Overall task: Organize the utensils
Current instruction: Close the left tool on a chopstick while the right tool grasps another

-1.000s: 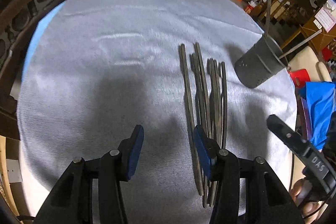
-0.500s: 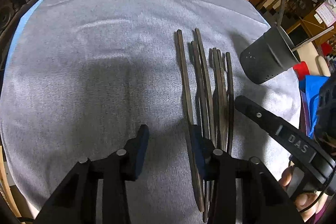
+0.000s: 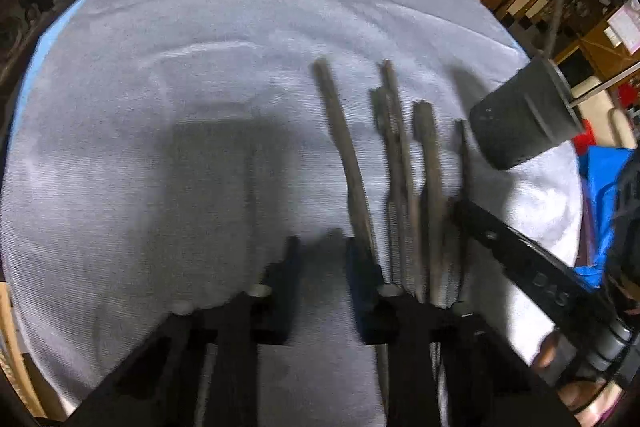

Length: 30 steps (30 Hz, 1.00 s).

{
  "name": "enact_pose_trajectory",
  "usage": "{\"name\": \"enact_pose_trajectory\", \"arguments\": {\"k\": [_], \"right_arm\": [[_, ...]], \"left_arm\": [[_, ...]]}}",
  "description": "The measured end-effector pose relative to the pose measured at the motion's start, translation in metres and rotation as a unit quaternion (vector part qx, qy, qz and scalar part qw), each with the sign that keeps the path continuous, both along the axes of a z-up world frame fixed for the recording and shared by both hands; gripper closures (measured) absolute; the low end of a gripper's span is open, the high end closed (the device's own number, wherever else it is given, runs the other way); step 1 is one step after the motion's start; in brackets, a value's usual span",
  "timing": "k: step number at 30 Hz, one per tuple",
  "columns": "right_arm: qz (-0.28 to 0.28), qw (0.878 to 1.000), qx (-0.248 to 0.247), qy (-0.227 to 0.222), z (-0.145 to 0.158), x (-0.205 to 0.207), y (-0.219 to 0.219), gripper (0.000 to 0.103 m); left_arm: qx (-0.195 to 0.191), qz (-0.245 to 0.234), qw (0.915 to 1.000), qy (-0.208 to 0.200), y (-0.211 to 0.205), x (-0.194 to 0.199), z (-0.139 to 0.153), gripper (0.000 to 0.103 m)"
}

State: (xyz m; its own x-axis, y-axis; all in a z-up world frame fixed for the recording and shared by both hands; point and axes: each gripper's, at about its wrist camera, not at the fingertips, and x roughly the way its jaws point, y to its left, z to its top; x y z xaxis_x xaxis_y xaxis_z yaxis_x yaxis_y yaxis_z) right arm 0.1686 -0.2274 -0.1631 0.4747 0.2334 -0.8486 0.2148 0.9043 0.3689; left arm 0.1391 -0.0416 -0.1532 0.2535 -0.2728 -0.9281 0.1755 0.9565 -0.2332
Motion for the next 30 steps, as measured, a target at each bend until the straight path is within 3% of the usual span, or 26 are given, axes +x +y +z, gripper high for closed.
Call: {"name": "enact_pose_trajectory", "arguments": {"k": [7,12,17,18,20,22,25,30], "right_arm": [[0.006,0.999,-0.024,0.022,0.004,-0.015,-0.012,0.093],[0.014,0.999,0.018,0.049,0.001,-0.022,-0.031,0.091],[-0.005,0.996,0.063,0.061,-0.003,-0.017,-0.044,0.09],[-0.006,0.996,0.063,0.06,-0.003,-0.017,-0.045,0.09],[-0.008,0.996,0.067,0.06,-0.003,-0.017,-0.046,0.09],[-0.012,0.995,0.076,0.06,-0.003,-0.017,-0.05,0.091],[-0.028,0.994,0.092,0.06,-0.004,-0.015,-0.055,0.091],[-0.044,0.995,0.072,0.058,-0.002,-0.004,-0.052,0.09]], "left_arm": [[-0.003,-0.033,0.9993,0.018,0.011,-0.002,-0.001,0.099],[-0.016,-0.056,0.9971,0.048,0.024,-0.001,0.001,0.099],[-0.059,-0.011,0.9967,0.055,0.033,0.015,0.01,0.098],[-0.06,-0.003,0.9968,0.054,0.032,0.019,0.011,0.096],[-0.061,0.008,0.9962,0.062,0.028,0.026,0.01,0.083],[-0.054,0.024,0.996,0.067,0.025,0.033,0.006,0.078],[-0.052,0.036,0.9957,0.068,0.02,0.039,0.004,0.078],[-0.043,0.054,0.9953,0.068,0.012,0.048,0.004,0.077]]}}
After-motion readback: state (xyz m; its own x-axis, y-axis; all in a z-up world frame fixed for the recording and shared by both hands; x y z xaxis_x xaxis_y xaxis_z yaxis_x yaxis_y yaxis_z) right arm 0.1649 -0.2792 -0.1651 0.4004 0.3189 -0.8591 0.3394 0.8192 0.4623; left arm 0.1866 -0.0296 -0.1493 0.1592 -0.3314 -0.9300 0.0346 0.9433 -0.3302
